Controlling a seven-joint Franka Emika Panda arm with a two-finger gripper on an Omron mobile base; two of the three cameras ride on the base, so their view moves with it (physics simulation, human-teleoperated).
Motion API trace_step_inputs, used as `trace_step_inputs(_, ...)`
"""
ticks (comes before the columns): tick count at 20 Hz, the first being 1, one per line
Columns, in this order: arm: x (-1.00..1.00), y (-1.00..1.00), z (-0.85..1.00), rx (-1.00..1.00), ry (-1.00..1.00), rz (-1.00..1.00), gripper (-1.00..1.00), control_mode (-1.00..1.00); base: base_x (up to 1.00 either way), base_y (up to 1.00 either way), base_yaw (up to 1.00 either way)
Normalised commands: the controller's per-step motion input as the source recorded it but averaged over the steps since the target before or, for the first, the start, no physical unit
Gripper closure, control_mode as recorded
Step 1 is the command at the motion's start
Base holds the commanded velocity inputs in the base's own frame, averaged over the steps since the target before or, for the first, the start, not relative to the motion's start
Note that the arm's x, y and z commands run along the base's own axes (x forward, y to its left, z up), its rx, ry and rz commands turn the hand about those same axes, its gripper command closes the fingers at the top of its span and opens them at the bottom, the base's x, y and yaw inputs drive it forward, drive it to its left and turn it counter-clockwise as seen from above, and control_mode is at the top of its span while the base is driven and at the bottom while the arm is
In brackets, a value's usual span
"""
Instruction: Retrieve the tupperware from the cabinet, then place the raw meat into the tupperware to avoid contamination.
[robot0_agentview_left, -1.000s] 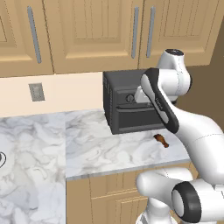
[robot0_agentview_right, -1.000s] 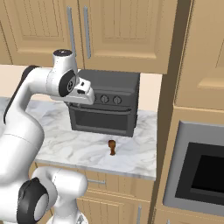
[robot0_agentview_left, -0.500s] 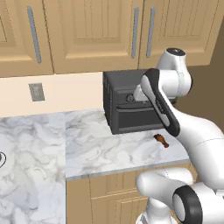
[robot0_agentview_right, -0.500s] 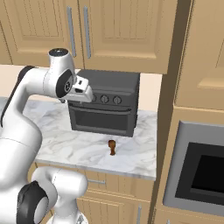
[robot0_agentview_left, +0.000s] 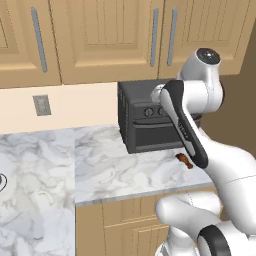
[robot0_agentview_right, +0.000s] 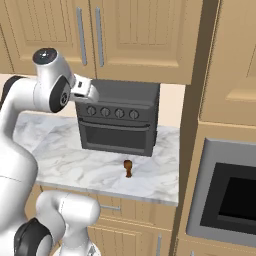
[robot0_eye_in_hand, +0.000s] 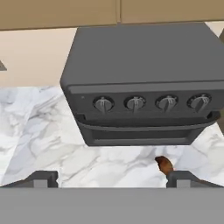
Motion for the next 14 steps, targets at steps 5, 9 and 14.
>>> trace_step_inputs(5, 0.09, 0.22, 0.73, -0.01, -0.17, -0.04, -1.00, -1.00, 0.00, 0.00, 0.00)
trace_step_inputs(9, 0.02, 0.14, 0.66, 0.00, -0.12, -0.04, -1.00, -1.00, 0.00, 0.00, 0.00)
trace_step_inputs(14, 0.03, 0.03, 0.57, 0.00, -0.10, 0.00, -1.00, -1.00, 0.00, 0.00, 0.00)
